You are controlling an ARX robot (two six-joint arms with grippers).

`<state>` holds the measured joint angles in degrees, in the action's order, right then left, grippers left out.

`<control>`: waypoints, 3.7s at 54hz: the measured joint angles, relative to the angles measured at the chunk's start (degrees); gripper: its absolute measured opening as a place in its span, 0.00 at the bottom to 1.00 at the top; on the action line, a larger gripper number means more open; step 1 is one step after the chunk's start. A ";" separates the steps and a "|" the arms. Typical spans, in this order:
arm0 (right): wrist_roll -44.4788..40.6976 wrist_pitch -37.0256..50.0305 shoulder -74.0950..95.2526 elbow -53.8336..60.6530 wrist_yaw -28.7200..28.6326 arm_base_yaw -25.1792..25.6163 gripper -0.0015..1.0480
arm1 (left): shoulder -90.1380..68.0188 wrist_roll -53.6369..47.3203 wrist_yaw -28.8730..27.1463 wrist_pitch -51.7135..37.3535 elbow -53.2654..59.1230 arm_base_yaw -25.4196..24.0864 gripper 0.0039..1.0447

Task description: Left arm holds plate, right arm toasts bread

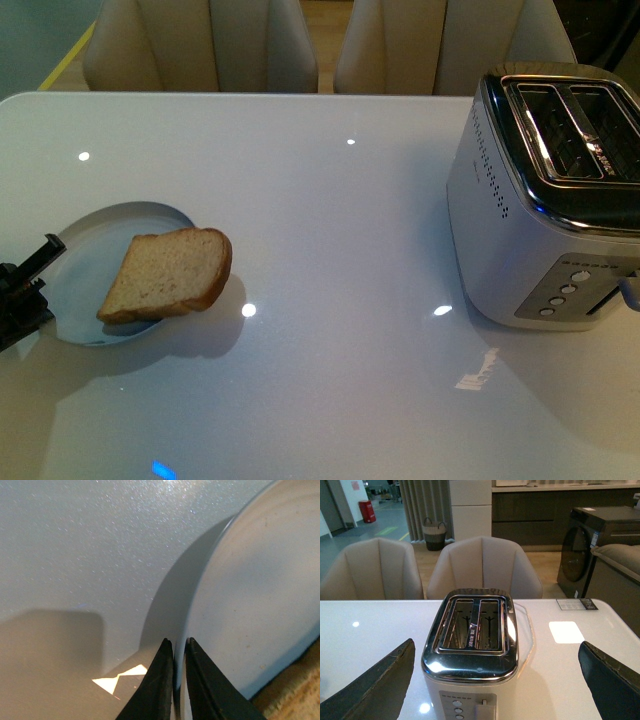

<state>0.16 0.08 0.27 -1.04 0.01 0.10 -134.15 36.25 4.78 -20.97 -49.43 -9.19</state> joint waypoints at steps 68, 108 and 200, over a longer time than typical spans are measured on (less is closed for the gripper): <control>0.00 0.00 0.00 0.00 0.00 0.00 0.91 | 53.53 22.58 -3.30 27.69 4.11 27.10 0.03; 0.00 0.00 0.00 0.00 0.00 0.00 0.91 | 53.53 29.42 -5.27 29.97 0.92 36.87 0.03; 51.56 24.11 74.12 -32.24 8.55 -24.11 0.90 | 53.53 29.46 -5.42 29.99 0.79 36.89 0.03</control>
<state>51.72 24.18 74.39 -33.28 8.56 -24.01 -80.62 65.71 -0.64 9.02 -48.64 27.70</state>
